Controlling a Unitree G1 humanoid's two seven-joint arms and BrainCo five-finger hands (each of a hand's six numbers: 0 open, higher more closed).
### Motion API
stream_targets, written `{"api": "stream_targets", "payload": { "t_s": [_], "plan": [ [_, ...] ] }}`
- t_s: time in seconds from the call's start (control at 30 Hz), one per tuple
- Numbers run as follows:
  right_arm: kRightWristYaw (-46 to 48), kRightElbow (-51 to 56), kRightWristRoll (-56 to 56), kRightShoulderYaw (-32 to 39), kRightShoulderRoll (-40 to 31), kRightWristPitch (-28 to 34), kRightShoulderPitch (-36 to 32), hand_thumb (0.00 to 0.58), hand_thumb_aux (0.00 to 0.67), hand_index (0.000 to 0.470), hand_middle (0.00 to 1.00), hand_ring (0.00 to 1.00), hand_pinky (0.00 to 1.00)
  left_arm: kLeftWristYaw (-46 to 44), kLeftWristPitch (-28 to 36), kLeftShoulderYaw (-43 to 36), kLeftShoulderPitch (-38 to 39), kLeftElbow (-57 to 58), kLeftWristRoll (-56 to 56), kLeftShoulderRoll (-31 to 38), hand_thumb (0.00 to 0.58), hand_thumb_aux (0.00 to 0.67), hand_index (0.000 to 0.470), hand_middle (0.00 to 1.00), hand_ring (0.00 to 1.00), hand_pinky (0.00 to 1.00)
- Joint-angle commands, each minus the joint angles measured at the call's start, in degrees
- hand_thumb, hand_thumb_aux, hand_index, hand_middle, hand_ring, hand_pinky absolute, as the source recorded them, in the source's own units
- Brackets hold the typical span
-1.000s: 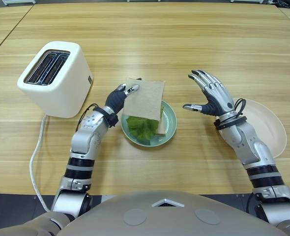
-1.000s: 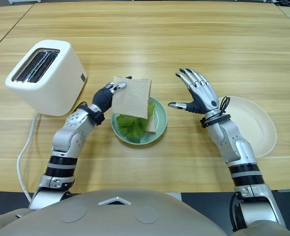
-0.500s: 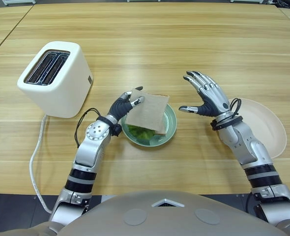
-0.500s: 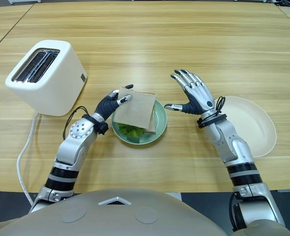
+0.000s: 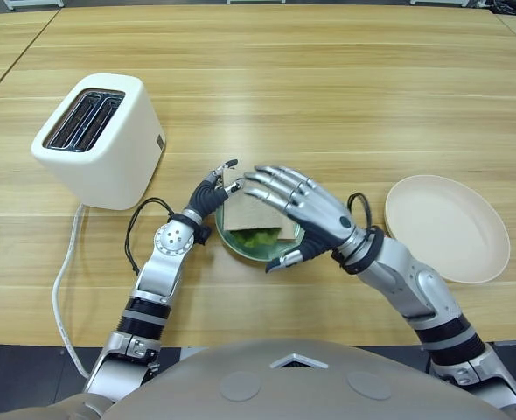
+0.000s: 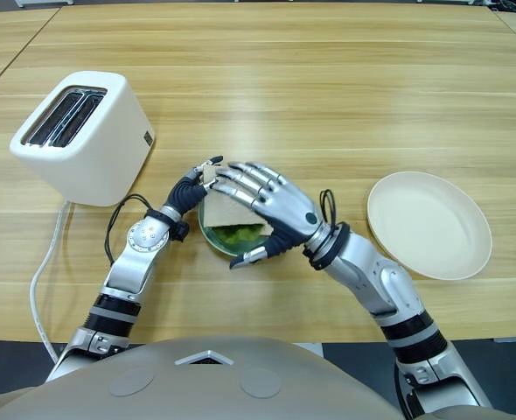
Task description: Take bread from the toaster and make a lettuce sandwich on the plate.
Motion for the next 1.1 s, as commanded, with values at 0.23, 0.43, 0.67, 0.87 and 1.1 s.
{"api": "stream_targets", "payload": {
  "t_s": [0.23,0.43,0.67,0.87,1.1],
  "plan": [
    [3.8,9.5,-10.1,4.2,-1.9,2.5,-0.9,0.0,0.0,0.0,0.0,0.0,0.0,-0.5,-1.8,-1.9,-0.7,4.4,4.1,0.4,0.58,0.67,0.47,0.0,0.0,0.0],
    [7.5,13.7,-13.3,6.2,-3.5,5.2,-0.9,0.0,0.0,0.0,0.0,0.0,0.0,-0.5,-2.6,-1.8,-1.7,5.8,4.9,0.3,0.58,0.67,0.47,0.0,0.0,0.0],
    [12.9,15.9,-11.2,8.6,-5.1,6.3,-0.1,0.0,0.0,0.0,0.0,0.0,0.0,3.6,-5.8,1.3,-3.1,5.0,6.1,1.0,0.0,0.0,0.0,0.0,0.0,0.0],
    [11.2,17.7,-8.7,8.2,-5.4,6.2,-1.0,0.0,0.0,0.0,0.0,0.0,0.0,7.5,-12.1,5.8,-3.0,0.1,6.8,2.4,0.0,0.0,0.0,0.0,0.0,0.0],
    [0.4,12.9,10.9,-2.4,0.2,1.6,-3.2,0.534,0.481,0.337,0.68,0.68,0.68,3.4,-17.3,7.2,0.4,-4.3,2.2,3.5,0.0,0.0,0.0,0.04,0.04,0.04]
  ]
}}
